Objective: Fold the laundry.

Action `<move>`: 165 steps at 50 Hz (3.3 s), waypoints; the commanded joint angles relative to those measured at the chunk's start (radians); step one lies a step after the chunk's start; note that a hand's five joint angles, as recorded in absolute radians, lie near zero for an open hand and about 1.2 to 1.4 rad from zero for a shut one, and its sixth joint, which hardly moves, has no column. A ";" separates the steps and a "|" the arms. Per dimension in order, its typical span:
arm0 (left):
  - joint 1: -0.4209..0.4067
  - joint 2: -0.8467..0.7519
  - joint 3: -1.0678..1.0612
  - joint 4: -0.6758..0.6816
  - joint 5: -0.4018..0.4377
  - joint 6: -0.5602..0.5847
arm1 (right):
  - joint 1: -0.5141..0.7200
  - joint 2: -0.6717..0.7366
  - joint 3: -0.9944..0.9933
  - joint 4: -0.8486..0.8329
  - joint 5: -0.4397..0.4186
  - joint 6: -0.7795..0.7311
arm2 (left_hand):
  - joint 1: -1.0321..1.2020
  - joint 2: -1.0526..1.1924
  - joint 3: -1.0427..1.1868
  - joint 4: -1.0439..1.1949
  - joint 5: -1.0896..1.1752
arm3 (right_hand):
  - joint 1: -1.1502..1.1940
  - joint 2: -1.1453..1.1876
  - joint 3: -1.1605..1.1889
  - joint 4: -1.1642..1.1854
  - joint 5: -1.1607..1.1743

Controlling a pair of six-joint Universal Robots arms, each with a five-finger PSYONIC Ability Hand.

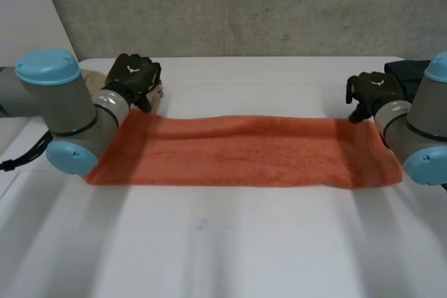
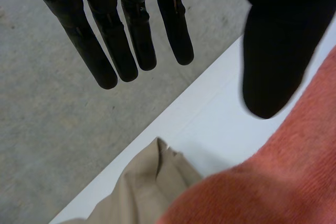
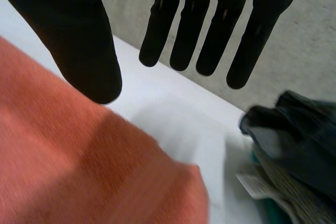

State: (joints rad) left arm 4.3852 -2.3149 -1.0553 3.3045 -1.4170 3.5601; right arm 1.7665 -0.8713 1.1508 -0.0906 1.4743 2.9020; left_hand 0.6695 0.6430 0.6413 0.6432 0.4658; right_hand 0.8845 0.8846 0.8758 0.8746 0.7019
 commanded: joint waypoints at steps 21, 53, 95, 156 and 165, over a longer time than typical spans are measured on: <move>-0.046 0.098 0.001 -0.097 0.000 -0.030 | 0.021 0.478 -0.790 0.499 0.014 0.000 | -0.495 -0.468 -0.467 -0.469 -0.466 | -0.143 -0.143 -0.134 -0.133 -0.135; -0.013 -0.081 0.155 -0.209 0.039 -0.035 | 0.189 -0.478 -0.073 0.353 -0.293 -0.129 | -0.495 -0.468 -0.467 -0.469 -0.466 | 0.512 0.512 0.520 0.522 0.520; -0.087 0.149 0.304 -0.060 -0.184 -0.090 | 0.169 -0.209 -0.134 -0.429 0.072 -0.081 | 0.727 0.753 0.755 0.753 0.756 | 0.512 0.512 0.520 0.522 0.520; 0.149 -0.021 0.166 -0.740 0.138 -0.061 | -0.097 0.235 -0.523 0.831 -0.212 -0.191 | -0.383 -0.356 -0.354 -0.356 -0.353 | -0.281 -0.281 -0.273 -0.271 -0.273; 0.114 -0.070 0.155 -0.735 0.124 0.000 | -0.101 0.270 -0.478 0.832 -0.242 -0.179 | -0.117 -0.090 -0.088 -0.090 -0.087 | -0.185 -0.186 -0.177 -0.176 -0.177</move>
State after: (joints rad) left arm 4.5237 -2.3581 -0.8876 2.5601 -1.2815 3.5163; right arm 1.6672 -0.6125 0.6215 0.7555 1.2491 2.7151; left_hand 0.2522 0.2593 0.2542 0.2616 0.0598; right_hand 0.4954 0.4829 0.4918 0.5124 0.3436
